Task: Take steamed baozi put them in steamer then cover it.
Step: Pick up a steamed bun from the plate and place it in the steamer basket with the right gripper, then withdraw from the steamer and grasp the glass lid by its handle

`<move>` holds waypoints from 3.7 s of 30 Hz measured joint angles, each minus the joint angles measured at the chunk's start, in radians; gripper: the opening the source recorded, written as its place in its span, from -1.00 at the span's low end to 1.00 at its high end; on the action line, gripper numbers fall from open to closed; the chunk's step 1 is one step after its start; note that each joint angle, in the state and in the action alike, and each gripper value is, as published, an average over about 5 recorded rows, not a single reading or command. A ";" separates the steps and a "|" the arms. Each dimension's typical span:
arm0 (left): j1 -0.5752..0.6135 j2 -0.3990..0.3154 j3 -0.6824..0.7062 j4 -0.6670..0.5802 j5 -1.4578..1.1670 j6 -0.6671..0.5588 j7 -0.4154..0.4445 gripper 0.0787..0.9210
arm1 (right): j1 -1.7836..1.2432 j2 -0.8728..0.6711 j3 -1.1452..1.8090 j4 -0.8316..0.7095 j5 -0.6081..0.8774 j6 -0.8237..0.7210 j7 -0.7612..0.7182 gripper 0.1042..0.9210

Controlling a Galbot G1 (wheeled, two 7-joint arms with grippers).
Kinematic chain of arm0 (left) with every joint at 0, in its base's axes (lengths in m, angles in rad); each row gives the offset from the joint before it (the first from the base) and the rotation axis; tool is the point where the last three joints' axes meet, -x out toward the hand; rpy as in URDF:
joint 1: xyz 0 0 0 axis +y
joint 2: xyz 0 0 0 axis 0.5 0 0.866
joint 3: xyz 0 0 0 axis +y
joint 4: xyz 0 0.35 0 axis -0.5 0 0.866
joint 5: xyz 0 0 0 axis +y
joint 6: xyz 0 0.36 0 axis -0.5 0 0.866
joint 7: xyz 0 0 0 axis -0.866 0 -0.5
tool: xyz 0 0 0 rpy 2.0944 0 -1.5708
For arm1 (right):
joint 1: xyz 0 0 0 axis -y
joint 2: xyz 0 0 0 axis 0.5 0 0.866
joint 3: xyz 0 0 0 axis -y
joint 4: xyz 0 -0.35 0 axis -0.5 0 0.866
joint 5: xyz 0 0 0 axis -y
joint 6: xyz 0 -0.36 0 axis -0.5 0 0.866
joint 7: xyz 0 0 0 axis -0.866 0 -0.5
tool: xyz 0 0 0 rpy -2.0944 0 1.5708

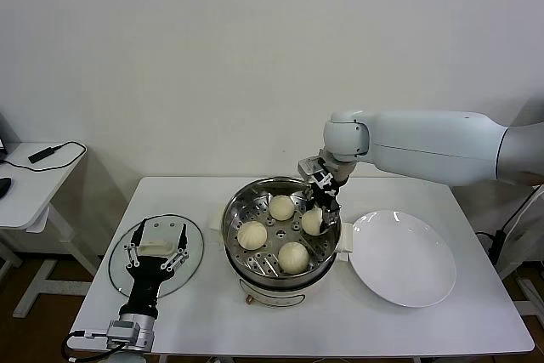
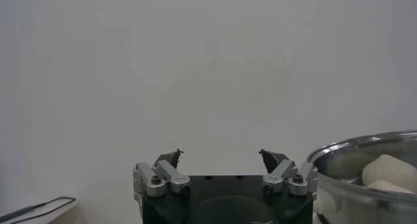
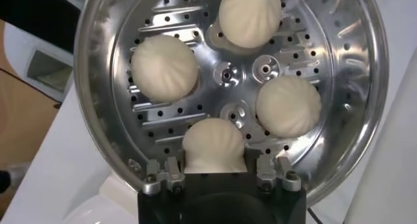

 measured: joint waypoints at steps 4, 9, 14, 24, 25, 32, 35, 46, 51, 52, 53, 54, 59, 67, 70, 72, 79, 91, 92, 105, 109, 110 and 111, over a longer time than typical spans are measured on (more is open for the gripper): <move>0.000 0.000 -0.001 -0.001 -0.001 0.000 -0.001 0.77 | -0.008 0.001 0.000 -0.001 -0.004 0.000 0.006 0.51; 0.000 0.001 -0.003 -0.001 -0.001 0.000 -0.001 0.77 | -0.019 -0.002 0.005 0.003 -0.006 0.000 0.015 0.73; 0.001 0.001 -0.004 -0.003 -0.001 0.001 -0.002 0.77 | -0.027 -0.010 0.017 0.011 -0.010 0.000 0.019 0.76; 0.001 0.000 -0.004 -0.018 0.006 0.011 -0.005 0.77 | -0.040 -0.088 0.133 0.068 0.001 0.017 0.014 0.76; 0.000 0.000 -0.004 -0.019 0.009 0.012 -0.006 0.77 | -0.044 -0.104 0.154 0.078 0.006 0.024 0.021 0.76; -0.012 0.011 0.002 -0.012 0.040 0.013 -0.009 0.77 | -0.115 -0.256 0.297 0.163 0.054 0.130 0.222 0.76; -0.020 0.017 0.006 -0.006 0.072 0.012 -0.010 0.77 | -0.191 -0.323 0.380 0.187 0.063 0.201 0.387 0.76; -0.050 0.044 0.003 0.032 0.294 0.014 -0.005 0.77 | -0.742 -0.447 0.944 0.230 0.069 0.466 0.928 0.76; -0.056 0.064 -0.004 0.055 0.420 0.031 -0.012 0.77 | -1.038 -0.432 1.252 0.227 0.052 0.538 1.026 0.76; -0.056 0.068 -0.007 0.060 0.447 0.034 -0.013 0.77 | -1.095 -0.425 1.311 0.226 0.048 0.550 1.039 0.76; -0.055 0.072 -0.009 0.064 0.475 0.038 -0.014 0.77 | -1.150 -0.416 1.368 0.225 0.043 0.562 1.050 0.76; -0.054 0.076 -0.012 0.068 0.504 0.041 -0.015 0.77 | -1.203 -0.407 1.422 0.224 0.039 0.573 1.060 0.76; -0.050 0.095 -0.030 0.092 0.659 0.061 -0.017 0.77 | -1.444 -0.342 1.666 0.220 0.014 0.621 1.090 0.76; -0.046 0.133 -0.059 0.142 0.919 0.084 -0.019 0.77 | -1.726 -0.217 1.908 0.224 -0.031 0.670 1.106 0.76; -0.052 0.146 -0.060 0.168 1.011 0.091 -0.023 0.77 | -1.797 -0.172 1.956 0.226 -0.050 0.682 1.110 0.76; -0.057 0.152 -0.059 0.188 1.063 0.093 -0.028 0.77 | -1.834 -0.145 1.980 0.228 -0.063 0.687 1.111 0.76; -0.089 0.157 -0.042 0.272 1.182 0.093 -0.052 0.77 | -1.921 -0.065 2.034 0.231 -0.107 0.700 1.116 0.76; -0.161 0.151 -0.024 0.410 1.227 0.120 -0.079 0.77 | -1.981 0.005 2.073 0.227 -0.154 0.709 1.120 0.76; -0.167 0.150 -0.023 0.418 1.227 0.123 -0.082 0.77 | -1.984 0.009 2.075 0.227 -0.157 0.710 1.120 0.76; -0.237 0.143 -0.007 0.496 1.225 0.156 -0.110 0.77 | -2.013 0.034 2.099 0.225 -0.178 0.717 1.119 0.76; -0.254 0.139 -0.004 0.512 1.226 0.162 -0.119 0.77 | -2.017 0.039 2.103 0.225 -0.183 0.719 1.119 0.76; -0.258 0.139 -0.003 0.516 1.226 0.163 -0.121 0.77 | -2.017 0.041 2.104 0.225 -0.184 0.719 1.119 0.76; -0.262 0.138 -0.001 0.521 1.226 0.164 -0.124 0.77 | -2.018 0.042 2.105 0.225 -0.185 0.720 1.119 0.76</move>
